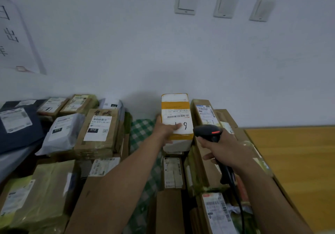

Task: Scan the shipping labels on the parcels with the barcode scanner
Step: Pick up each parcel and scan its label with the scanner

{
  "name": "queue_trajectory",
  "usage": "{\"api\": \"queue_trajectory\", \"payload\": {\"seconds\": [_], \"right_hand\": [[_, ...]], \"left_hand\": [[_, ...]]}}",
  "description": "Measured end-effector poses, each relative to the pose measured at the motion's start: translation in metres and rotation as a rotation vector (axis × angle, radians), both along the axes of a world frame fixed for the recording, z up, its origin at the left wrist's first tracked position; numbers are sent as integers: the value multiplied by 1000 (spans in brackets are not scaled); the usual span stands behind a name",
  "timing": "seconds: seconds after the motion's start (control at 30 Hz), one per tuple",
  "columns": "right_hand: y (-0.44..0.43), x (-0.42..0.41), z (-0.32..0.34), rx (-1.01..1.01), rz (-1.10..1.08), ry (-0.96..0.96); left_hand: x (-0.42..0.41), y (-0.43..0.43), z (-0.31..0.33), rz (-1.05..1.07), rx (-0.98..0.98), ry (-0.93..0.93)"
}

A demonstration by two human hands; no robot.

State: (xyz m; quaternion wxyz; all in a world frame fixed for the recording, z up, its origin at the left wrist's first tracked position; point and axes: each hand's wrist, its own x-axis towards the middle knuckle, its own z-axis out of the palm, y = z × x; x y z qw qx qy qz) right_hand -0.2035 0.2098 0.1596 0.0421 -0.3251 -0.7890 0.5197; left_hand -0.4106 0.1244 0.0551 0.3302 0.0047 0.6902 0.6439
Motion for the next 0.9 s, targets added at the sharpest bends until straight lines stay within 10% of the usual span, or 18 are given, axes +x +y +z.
{"api": "queue_trajectory", "payload": {"seconds": [0.9], "right_hand": [[-100,117,-1,-125,140,82]], "left_hand": [[215,-183,-19,30,-236,433]]}}
